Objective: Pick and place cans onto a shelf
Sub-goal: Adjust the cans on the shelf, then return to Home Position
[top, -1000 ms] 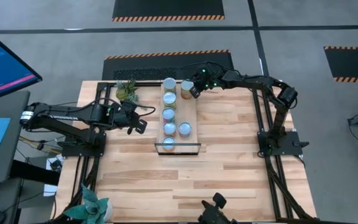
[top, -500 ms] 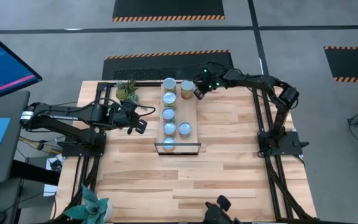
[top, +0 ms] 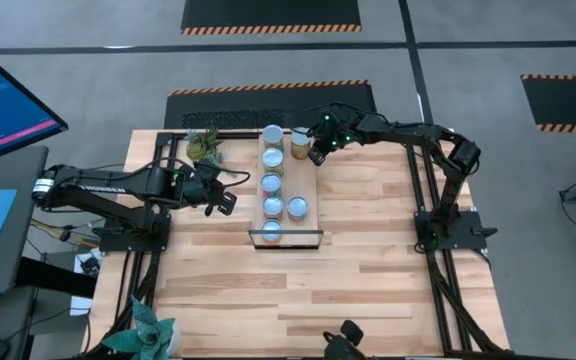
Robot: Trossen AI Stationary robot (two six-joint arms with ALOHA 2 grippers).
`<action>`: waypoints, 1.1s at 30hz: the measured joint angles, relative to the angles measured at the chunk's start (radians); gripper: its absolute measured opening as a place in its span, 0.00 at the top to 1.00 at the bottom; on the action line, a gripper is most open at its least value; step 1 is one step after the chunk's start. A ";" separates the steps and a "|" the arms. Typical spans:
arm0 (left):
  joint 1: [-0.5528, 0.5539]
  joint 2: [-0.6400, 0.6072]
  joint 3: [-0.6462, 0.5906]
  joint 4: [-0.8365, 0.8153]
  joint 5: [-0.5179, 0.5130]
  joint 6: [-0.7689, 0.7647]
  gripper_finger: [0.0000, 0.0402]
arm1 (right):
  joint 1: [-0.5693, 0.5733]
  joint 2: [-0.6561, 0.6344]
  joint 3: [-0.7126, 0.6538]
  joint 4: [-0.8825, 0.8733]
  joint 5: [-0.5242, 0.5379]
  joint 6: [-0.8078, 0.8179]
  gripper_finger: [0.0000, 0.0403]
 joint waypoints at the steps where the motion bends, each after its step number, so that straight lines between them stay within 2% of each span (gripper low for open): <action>1: 0.000 0.000 0.000 0.000 0.000 0.000 0.89 | 0.001 0.000 0.000 0.009 0.000 0.003 0.80; 16: 0.000 0.000 0.000 0.000 -0.001 -0.001 0.89 | -0.001 0.000 0.001 0.049 0.001 0.026 0.80; 19: 0.000 0.000 0.000 0.000 -0.001 -0.001 0.89 | -0.001 -0.001 0.001 0.013 0.000 0.057 0.80; 23: 0.000 0.000 0.000 -0.001 0.018 0.028 0.89 | -0.001 -0.056 0.001 -0.132 -0.012 0.109 0.80; 27: 0.000 -0.015 0.000 -0.003 0.096 0.040 0.89 | 0.006 -0.166 0.002 -0.322 -0.033 0.219 0.80; 30: 0.000 -0.022 0.000 -0.009 0.228 0.004 0.89 | 0.027 -0.260 0.002 -0.486 -0.034 0.320 0.80; 33: -0.001 -0.020 0.000 -0.009 0.332 0.008 0.89 | 0.056 -0.347 0.002 -0.597 -0.031 0.314 0.80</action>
